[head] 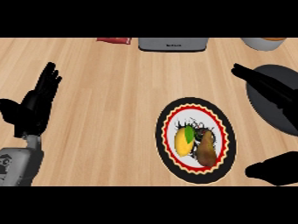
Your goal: Pick the lemon from the plate and place it in the pan
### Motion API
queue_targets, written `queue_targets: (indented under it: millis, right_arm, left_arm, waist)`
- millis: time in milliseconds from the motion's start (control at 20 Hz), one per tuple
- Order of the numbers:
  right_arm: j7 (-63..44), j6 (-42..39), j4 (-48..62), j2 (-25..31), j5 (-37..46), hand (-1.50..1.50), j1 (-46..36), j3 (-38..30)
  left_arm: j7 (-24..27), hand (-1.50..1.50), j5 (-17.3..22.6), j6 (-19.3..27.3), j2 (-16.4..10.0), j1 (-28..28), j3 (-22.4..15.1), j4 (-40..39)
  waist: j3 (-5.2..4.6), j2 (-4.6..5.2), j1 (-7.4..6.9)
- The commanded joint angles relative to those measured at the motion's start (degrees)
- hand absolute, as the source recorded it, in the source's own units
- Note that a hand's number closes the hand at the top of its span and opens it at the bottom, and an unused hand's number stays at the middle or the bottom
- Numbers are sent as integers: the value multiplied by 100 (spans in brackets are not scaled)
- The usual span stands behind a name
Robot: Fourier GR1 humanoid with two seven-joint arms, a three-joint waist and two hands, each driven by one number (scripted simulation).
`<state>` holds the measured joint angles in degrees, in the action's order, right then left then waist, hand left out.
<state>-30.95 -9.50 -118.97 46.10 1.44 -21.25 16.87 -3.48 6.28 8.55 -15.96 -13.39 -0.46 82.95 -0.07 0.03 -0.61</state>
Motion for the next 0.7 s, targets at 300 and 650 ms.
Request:
queue_targets:
  millis: [300,650]
  right_arm:
    - [-929,-452,32,-1451,885,-150,-379,975]
    - [-1136,-689,520,-2075,1546,-150,-193,896]
  left_arm:
    - [12,0,-208,-39,163,382,-7,386]
    - [2,0,-203,-163,228,-94,246,-239]
  waist:
    - [5,-10,16]
    - [6,-2,52]
